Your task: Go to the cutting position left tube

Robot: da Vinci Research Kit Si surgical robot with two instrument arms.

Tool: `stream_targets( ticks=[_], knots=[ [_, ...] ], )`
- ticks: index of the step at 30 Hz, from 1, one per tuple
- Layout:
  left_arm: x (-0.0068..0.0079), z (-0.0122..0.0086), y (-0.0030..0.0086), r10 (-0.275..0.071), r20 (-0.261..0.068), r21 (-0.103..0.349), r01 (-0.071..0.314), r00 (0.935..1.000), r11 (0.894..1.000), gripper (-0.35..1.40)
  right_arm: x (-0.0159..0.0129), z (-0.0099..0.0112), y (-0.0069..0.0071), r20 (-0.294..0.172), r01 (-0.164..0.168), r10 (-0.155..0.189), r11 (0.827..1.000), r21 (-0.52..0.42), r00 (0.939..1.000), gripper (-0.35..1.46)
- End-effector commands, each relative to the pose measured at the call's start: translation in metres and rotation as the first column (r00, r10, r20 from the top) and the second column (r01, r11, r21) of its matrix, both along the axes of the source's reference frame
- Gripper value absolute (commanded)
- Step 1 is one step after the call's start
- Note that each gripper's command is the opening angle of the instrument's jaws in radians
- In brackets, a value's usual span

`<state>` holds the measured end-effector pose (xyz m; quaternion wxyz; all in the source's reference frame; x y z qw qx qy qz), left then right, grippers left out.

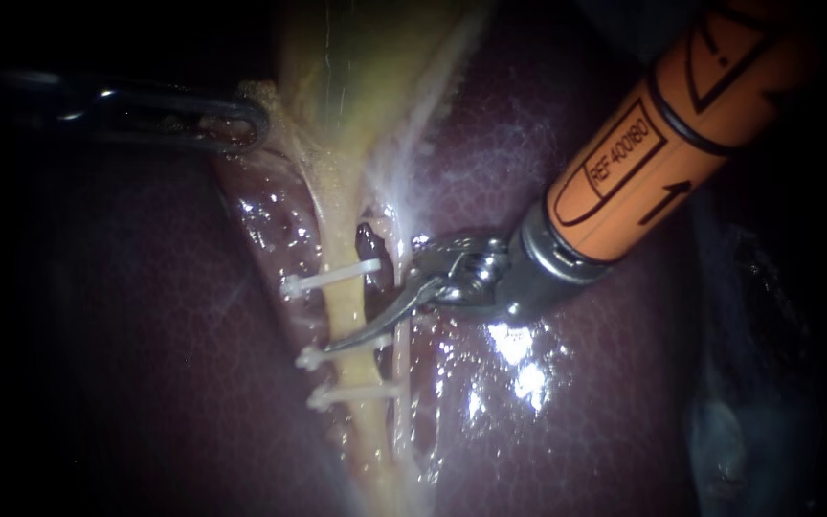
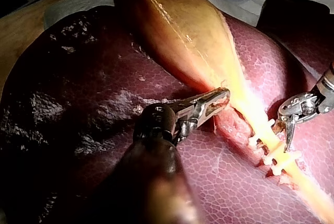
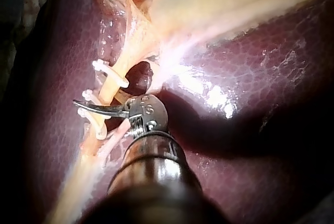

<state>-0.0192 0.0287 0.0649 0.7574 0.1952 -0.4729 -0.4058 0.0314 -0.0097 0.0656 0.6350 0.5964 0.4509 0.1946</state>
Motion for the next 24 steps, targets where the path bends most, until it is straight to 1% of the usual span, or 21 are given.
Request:
stream_targets(
  ticks=[1, 3, 5, 7, 10, 14, 17, 21, 24],
  knots=[
    [0.0000, 0.0000, 0.0000, 0.000, 0.000, 0.000, 0.000, 1.0000, 1.000, -0.35, 0.0003, 0.0000, 0.0000, -0.002, -0.006, 0.006, 1.000, 0.000, 1.0000, 1.33],
    [0.0000, 0.0000, 0.0000, 0.000, 0.000, 0.000, 0.000, 1.0000, 1.000, -0.35, 0.0011, 0.0000, 0.0000, -0.018, -0.015, 0.015, 1.000, -0.010, 0.9997, 1.33],
    [0.0000, 0.0000, 0.0000, 0.000, 0.000, 0.000, 0.000, 1.0000, 1.000, -0.35, 0.0016, 0.0000, 0.0001, -0.047, -0.029, 0.028, 0.999, -0.032, 0.9985, 1.33],
    [0.0000, 0.0000, 0.0000, 0.002, 0.002, 0.001, -0.002, 1.0000, 1.000, -0.35, 0.0022, 0.0001, 0.0002, -0.083, -0.045, 0.039, 0.997, -0.070, 0.9958, 1.33],
    [0.0000, 0.0000, 0.0000, 0.002, 0.002, 0.001, -0.002, 1.0000, 1.000, -0.35, 0.0028, 0.0001, 0.0002, -0.110, -0.054, 0.042, 0.993, -0.108, 0.9931, 1.33],
    [0.0000, 0.0000, 0.0000, 0.002, 0.002, 0.001, -0.002, 1.0000, 1.000, -0.35, 0.0033, -0.0003, 0.0001, -0.133, -0.065, 0.048, 0.990, -0.126, 0.9899, 1.33],
    [0.0000, 0.0000, 0.0000, 0.002, 0.002, 0.001, -0.002, 1.0000, 1.000, -0.35, 0.0035, -0.0012, 0.0000, -0.155, -0.081, 0.064, 0.991, -0.108, 0.9858, 1.33],
    [0.0000, 0.0000, 0.0000, 0.002, 0.002, 0.001, -0.002, 1.0000, 1.000, -0.35, 0.0038, -0.0036, 0.0000, -0.188, -0.101, 0.085, 0.992, -0.077, 0.9785, 1.33],
    [0.0000, 0.0000, 0.0000, 0.002, 0.002, 0.001, -0.002, 1.0000, 1.000, -0.35, 0.0039, -0.0054, 0.0003, -0.198, -0.103, 0.087, 0.992, -0.071, 0.9762, 1.33]
  ],
)
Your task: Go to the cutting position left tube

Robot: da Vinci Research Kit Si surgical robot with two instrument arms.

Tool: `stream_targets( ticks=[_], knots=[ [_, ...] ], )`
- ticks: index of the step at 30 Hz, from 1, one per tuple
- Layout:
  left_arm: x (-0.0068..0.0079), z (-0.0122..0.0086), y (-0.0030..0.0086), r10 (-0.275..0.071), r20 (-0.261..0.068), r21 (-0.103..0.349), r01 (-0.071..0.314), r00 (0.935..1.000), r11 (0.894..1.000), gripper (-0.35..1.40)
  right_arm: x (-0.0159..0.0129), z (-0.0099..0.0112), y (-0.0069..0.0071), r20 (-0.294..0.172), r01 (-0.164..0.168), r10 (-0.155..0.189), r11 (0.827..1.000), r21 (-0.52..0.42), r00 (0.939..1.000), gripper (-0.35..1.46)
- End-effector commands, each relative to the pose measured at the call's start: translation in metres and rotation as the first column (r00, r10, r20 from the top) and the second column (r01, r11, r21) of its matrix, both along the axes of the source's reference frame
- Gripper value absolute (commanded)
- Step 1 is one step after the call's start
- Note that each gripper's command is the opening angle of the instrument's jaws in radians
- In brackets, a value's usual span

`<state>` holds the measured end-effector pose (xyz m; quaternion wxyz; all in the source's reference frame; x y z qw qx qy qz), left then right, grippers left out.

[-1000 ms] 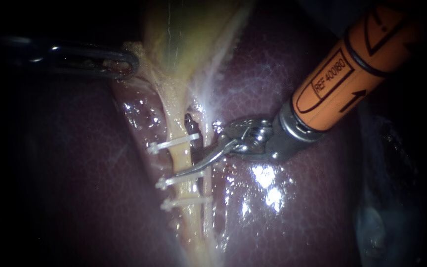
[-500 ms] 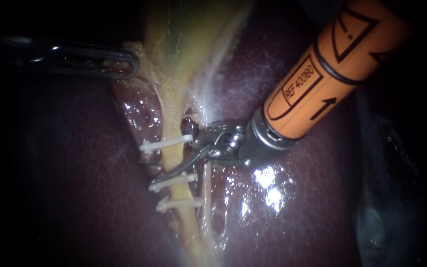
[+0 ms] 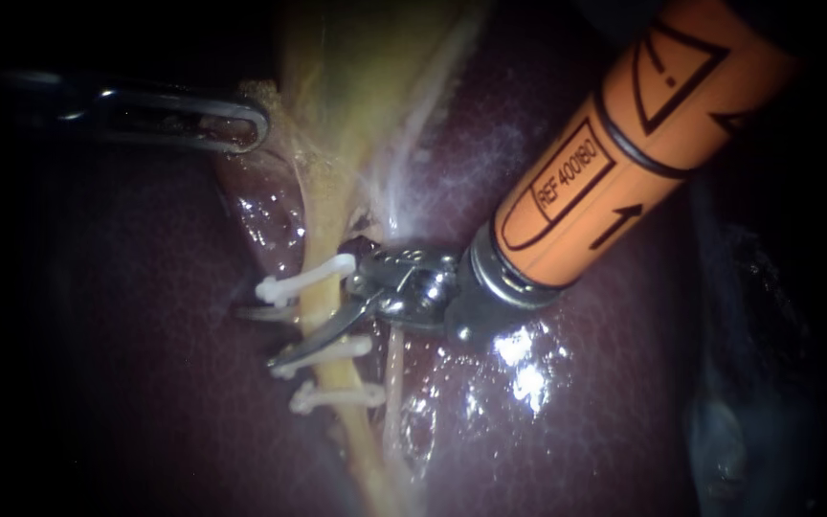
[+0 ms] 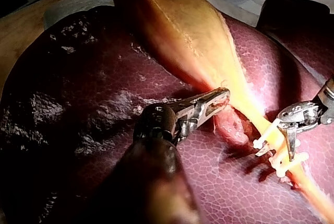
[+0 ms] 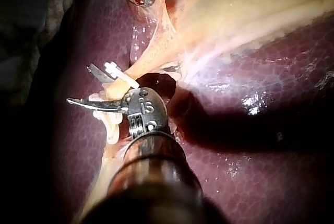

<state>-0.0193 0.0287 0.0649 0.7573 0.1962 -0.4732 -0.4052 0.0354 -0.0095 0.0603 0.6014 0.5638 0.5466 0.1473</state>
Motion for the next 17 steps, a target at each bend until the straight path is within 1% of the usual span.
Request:
stream_targets(
  ticks=[1, 4, 6, 17],
  knots=[
    [0.0000, 0.0000, 0.0000, 0.000, 0.000, 0.000, 0.000, 1.0000, 1.000, -0.35, 0.0000, -0.0007, 0.0001, -0.005, 0.001, -0.001, 1.000, -0.002, 1.0000, 1.33],
    [0.0001, 0.0000, 0.0000, 0.000, 0.000, 0.000, 0.000, 1.0000, 1.000, -0.35, -0.0001, -0.0017, 0.0003, -0.010, 0.001, -0.001, 1.000, -0.003, 1.0000, 1.33],
    [0.0000, 0.0000, 0.0000, 0.000, 0.000, 0.000, 0.000, 1.0000, 1.000, -0.35, -0.0001, -0.0018, 0.0003, -0.013, 0.000, 0.000, 1.000, -0.007, 0.9999, 1.33],
    [0.0000, 0.0000, 0.0000, 0.000, 0.000, 0.000, 0.000, 1.0000, 1.000, -0.35, -0.0003, -0.0008, 0.0005, -0.012, -0.001, 0.001, 1.000, -0.010, 0.9999, 1.31]
  ],
)
